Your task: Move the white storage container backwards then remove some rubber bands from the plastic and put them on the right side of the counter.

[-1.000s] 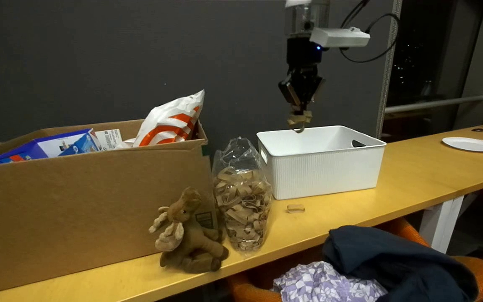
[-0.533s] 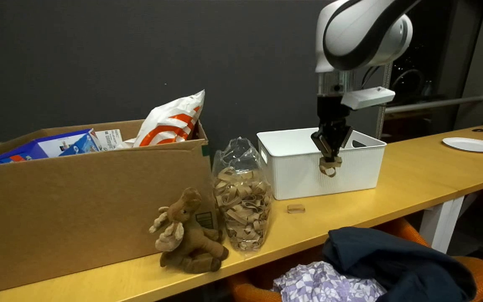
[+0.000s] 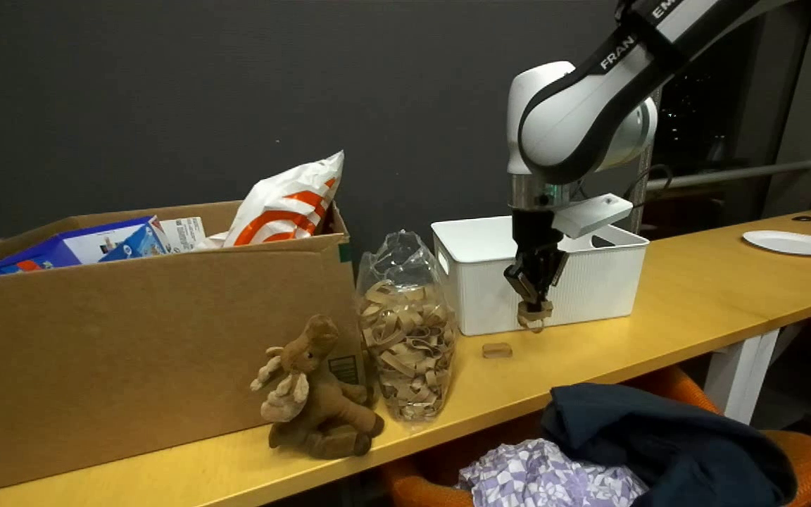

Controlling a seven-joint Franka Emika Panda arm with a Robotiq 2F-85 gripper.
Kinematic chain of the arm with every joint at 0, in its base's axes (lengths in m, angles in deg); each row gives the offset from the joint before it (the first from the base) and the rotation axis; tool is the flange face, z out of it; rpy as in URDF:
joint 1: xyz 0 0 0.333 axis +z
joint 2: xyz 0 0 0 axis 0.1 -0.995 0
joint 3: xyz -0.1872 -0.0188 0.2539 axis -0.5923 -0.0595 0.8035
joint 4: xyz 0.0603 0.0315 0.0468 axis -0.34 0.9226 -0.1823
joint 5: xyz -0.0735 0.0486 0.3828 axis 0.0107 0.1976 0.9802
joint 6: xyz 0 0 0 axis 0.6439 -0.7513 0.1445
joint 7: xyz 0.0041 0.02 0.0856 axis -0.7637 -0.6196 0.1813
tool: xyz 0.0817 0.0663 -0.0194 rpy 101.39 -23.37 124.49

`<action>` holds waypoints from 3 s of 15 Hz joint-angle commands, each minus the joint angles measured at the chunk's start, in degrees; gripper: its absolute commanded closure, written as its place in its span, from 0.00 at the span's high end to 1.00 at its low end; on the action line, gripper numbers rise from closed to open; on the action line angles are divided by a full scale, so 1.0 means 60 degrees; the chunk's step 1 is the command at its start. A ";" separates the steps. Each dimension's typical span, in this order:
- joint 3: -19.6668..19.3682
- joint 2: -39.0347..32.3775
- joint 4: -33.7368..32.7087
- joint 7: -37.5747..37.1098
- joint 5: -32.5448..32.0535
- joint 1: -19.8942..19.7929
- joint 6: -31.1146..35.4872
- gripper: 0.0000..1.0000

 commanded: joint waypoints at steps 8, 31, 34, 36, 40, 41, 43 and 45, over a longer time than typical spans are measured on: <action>-0.0133 -0.0967 -0.1437 0.0066 -0.0203 0.0399 -0.0043 0.81; 0.0323 0.0286 -0.3390 -0.0537 -0.0690 0.1822 -0.2760 0.00; 0.0304 -0.0174 -0.4079 -0.0500 -0.0968 0.2123 -0.2822 0.00; 0.0301 -0.0447 -0.4511 -0.0457 -0.1035 0.2253 -0.2835 0.00; 0.0282 -0.1022 -0.5273 -0.0315 -0.1077 0.2361 -0.2820 0.00; 0.0278 -0.1206 -0.5496 -0.0225 -0.1096 0.2385 -0.2842 0.00; 0.0270 -0.1558 -0.5895 -0.0102 -0.1128 0.2463 -0.2895 0.00; 0.0268 -0.1852 -0.6146 -0.0007 -0.1120 0.2517 -0.2937 0.00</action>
